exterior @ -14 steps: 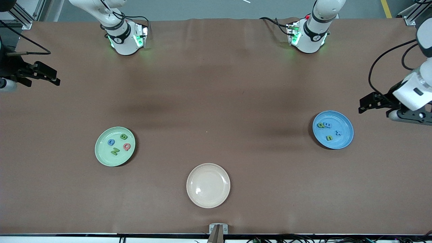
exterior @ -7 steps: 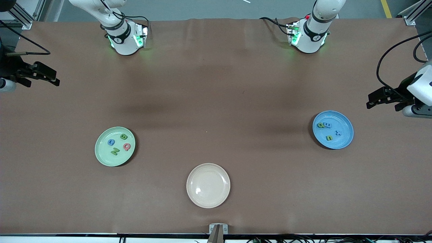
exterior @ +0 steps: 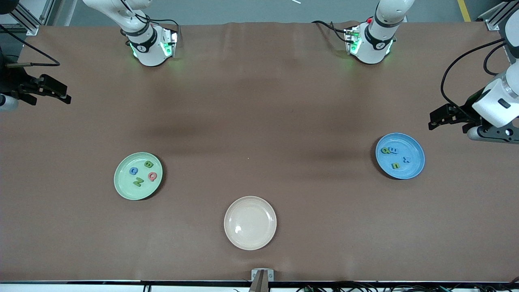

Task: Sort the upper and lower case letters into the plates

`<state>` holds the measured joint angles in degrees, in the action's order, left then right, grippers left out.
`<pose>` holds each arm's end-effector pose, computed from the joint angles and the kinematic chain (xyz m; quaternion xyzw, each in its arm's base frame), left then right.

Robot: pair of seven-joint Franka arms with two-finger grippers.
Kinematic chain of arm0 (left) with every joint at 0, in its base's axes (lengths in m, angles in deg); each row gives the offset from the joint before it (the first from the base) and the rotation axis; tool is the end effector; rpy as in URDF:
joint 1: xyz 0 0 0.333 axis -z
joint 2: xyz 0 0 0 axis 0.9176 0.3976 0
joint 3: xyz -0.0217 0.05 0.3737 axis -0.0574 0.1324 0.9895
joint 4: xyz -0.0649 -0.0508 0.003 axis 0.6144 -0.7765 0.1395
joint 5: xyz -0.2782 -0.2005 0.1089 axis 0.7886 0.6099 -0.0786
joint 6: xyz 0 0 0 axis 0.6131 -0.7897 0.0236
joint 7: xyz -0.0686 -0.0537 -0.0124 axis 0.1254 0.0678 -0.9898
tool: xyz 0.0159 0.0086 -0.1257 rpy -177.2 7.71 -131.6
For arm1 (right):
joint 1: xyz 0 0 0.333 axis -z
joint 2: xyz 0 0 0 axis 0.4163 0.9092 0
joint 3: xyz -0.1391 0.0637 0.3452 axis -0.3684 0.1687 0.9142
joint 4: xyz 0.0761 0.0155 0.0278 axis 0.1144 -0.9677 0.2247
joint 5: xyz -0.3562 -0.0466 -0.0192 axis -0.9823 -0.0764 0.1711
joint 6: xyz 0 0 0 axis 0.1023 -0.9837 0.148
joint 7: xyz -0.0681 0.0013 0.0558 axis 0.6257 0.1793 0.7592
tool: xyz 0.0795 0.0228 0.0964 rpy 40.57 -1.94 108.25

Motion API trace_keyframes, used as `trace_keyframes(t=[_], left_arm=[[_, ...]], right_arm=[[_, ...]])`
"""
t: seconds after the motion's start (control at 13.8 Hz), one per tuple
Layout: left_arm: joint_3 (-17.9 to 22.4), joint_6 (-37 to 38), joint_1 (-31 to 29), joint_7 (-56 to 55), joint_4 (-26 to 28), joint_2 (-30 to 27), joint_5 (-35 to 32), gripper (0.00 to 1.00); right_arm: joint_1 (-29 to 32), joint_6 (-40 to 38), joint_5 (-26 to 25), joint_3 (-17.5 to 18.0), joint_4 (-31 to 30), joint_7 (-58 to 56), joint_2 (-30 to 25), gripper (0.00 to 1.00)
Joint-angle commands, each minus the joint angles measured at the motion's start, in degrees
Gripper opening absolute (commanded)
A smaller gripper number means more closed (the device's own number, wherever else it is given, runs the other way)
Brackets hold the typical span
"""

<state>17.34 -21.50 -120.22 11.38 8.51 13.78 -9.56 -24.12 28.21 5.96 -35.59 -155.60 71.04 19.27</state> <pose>0.5488 -0.0118 0.6041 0.9987 -0.0493 -0.0012 0.0157 0.4847 -0.0179 0.6589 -0.9996 -0.0039 0.0257 0.0149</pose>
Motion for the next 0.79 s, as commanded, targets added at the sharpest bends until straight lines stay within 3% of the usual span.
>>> trace_keyframes(t=[0.0,0.29,0.36,0.51,0.72], left_arm=[[11.5,1.5,11.3,0.1,-1.9,-0.7,1.0,1.0],[36.6,4.6,37.2,0.3,-3.4,-0.8,1.0,1.0],[41.0,4.8,41.8,0.3,-3.4,-0.9,1.0,1.0],[44.9,5.0,45.9,0.3,-3.5,-1.2,1.0,1.0],[45.0,5.0,46.1,0.3,-3.4,-1.2,1.0,1.0]], right_arm=[[0.7,0.2,0.6,0.2,-1.7,2.5,-1.7,1.0],[0.7,0.2,0.8,0.2,-1.7,2.9,-1.6,1.0],[0.6,0.3,0.8,0.2,-1.7,2.9,-1.7,1.0],[0.6,0.4,0.8,0.2,-1.7,2.8,-1.6,1.0],[0.6,0.2,0.8,0.2,-1.6,2.7,-1.6,1.0]])
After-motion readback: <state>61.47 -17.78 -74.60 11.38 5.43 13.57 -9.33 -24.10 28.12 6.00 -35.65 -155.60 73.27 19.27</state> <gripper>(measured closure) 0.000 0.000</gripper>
